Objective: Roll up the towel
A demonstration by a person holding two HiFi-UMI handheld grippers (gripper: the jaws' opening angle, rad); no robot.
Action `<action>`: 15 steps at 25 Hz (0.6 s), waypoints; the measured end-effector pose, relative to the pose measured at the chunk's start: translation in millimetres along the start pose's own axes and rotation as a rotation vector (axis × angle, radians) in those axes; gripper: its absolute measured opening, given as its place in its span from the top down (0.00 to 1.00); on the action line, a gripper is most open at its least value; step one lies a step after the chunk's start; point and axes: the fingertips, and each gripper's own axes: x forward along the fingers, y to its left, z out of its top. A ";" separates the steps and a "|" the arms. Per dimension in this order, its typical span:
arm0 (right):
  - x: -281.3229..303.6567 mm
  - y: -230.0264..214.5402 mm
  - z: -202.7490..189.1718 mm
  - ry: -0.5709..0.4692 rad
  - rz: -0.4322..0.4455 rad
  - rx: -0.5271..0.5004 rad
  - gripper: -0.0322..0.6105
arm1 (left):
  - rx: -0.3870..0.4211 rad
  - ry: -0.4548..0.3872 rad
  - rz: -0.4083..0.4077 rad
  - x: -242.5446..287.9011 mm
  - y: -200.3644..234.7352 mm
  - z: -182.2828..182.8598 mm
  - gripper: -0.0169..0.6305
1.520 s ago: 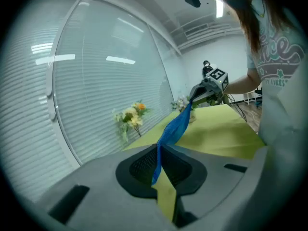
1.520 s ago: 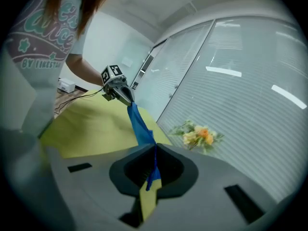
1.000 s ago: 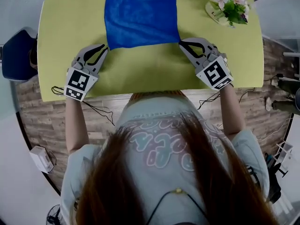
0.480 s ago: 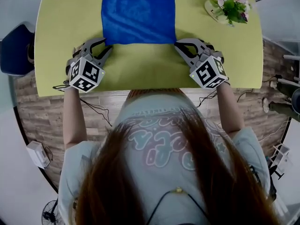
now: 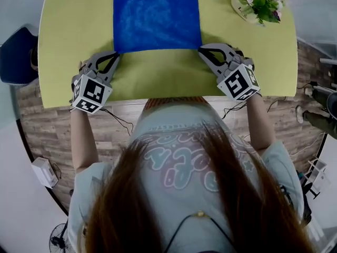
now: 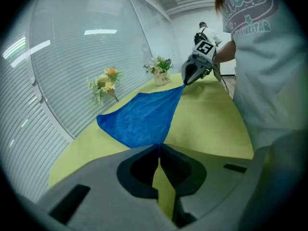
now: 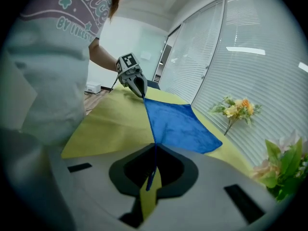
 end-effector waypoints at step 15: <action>-16.4 43.7 -20.3 0.054 0.242 0.067 0.69 | -0.173 0.017 0.006 -18.5 -35.0 -13.5 0.80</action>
